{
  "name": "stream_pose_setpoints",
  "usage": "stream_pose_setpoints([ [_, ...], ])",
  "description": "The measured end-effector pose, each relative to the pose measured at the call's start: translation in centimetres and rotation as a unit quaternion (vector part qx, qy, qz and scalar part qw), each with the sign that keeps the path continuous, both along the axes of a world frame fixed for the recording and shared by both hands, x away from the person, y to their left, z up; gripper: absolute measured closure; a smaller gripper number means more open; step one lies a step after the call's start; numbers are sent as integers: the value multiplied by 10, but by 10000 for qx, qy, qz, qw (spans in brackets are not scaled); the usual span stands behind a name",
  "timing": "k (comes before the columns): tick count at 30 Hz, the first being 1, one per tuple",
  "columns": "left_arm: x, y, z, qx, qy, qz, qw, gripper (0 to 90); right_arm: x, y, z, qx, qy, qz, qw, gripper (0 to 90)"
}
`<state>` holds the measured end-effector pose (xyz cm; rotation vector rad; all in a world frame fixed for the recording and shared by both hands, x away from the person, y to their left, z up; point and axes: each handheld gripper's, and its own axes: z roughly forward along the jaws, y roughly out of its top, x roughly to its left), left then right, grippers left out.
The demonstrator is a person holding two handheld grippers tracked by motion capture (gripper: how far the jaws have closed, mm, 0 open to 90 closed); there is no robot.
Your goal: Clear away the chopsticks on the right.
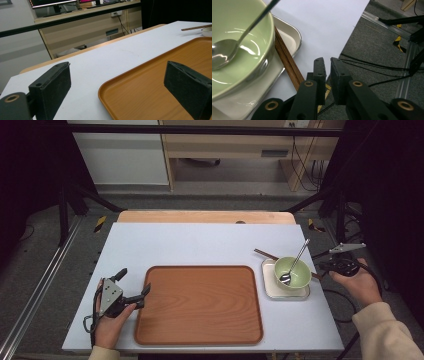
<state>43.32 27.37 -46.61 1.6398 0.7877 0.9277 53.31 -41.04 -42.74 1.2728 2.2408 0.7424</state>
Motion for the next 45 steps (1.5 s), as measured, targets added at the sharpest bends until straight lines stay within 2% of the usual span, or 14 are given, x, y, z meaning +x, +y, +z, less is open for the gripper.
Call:
stream_pose_setpoints([
  [7,1,0,-1,11,10,10,10000,67,-1,-3,1,-47,22,63,10000,780],
  [11,0,0,-1,-16,11,15,10000,67,-1,-4,4,-62,16,57,10000,732],
  [12,0,0,0,-15,10,17,10000,67,-1,-5,6,-82,18,83,9999,697],
  [17,0,0,0,-12,14,9,10000,67,-1,-8,7,-76,79,124,9999,676],
  [23,1,0,-1,10,24,28,10000,67,0,-10,2,-85,139,248,9996,697],
  [32,1,-1,-1,22,42,24,10000,67,-1,-3,-4,1,268,607,9978,724],
  [40,1,0,-2,35,51,31,10000,67,0,4,-9,60,408,655,9970,747],
  [45,1,-1,-2,36,52,21,10000,67,2,5,-10,12,429,706,9966,756],
])
